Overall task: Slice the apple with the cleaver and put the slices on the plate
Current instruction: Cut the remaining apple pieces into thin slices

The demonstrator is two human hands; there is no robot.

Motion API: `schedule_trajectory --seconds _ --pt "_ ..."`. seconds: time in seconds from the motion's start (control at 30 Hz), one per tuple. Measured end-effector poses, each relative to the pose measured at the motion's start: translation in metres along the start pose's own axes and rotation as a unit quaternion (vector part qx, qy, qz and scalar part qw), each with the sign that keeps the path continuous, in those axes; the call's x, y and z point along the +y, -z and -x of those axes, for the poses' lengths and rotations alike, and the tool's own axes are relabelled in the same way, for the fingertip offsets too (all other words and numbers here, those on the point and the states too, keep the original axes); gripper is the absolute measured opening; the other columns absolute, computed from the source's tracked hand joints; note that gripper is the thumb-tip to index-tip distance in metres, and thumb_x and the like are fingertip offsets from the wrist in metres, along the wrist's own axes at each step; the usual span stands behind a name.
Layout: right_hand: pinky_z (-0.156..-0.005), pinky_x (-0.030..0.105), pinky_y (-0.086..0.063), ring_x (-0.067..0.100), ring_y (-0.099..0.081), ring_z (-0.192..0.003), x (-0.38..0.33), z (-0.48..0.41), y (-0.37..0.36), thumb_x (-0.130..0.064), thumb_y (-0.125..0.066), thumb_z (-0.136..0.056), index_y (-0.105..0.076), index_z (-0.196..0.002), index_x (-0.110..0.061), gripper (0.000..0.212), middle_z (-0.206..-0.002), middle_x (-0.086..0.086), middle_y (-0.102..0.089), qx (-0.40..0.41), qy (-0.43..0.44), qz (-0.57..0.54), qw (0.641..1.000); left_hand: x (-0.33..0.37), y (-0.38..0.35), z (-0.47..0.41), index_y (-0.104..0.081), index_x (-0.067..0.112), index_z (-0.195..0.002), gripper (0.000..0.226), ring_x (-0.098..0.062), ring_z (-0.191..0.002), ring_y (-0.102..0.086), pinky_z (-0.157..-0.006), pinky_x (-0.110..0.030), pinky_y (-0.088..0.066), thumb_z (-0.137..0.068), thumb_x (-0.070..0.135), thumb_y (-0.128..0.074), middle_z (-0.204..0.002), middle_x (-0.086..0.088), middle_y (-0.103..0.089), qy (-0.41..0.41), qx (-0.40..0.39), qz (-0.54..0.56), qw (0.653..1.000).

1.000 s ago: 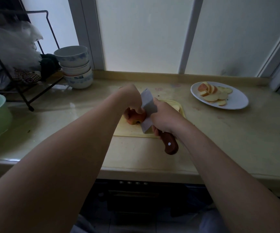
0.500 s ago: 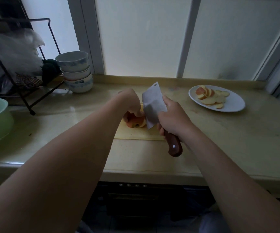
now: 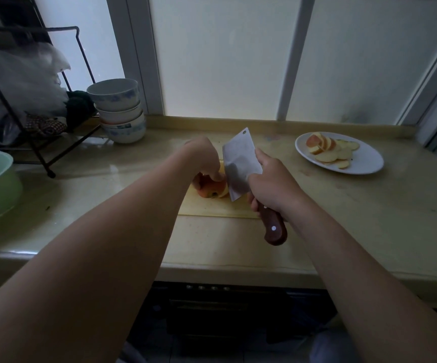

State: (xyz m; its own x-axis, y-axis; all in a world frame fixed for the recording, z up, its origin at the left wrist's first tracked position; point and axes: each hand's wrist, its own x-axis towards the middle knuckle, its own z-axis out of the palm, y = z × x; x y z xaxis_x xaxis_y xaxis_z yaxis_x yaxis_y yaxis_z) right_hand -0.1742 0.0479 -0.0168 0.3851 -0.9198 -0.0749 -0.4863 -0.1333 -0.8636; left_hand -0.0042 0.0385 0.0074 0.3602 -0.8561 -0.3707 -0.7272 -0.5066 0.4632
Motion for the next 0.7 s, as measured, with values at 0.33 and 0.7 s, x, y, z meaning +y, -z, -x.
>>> schedule_trajectory --seconds 0.33,0.7 --pt "-0.043 0.025 -0.049 0.011 -0.06 -0.041 0.017 0.017 -0.008 0.001 -0.038 -0.093 -0.026 -0.164 -0.039 0.082 -0.102 0.011 -0.06 -0.006 0.016 -0.014 1.0 -0.003 -0.001 0.0 -0.059 -0.007 -0.114 0.041 -0.032 -0.093 -0.074 -0.093 -0.041 -0.058 -0.09 0.021 -0.077 -0.103 -0.021 -0.074 -0.007 0.008 0.0 1.0" --pt "-0.041 0.024 -0.048 0.012 -0.056 -0.038 0.014 0.006 -0.003 0.0 -0.035 -0.092 -0.024 -0.165 -0.037 0.083 -0.105 0.009 -0.055 0.008 0.02 -0.031 0.999 0.006 0.001 0.004 -0.055 -0.008 -0.122 0.045 -0.042 -0.098 -0.07 -0.091 -0.048 -0.058 -0.088 0.012 -0.076 -0.114 -0.03 -0.065 0.005 -0.013 0.003 1.0"
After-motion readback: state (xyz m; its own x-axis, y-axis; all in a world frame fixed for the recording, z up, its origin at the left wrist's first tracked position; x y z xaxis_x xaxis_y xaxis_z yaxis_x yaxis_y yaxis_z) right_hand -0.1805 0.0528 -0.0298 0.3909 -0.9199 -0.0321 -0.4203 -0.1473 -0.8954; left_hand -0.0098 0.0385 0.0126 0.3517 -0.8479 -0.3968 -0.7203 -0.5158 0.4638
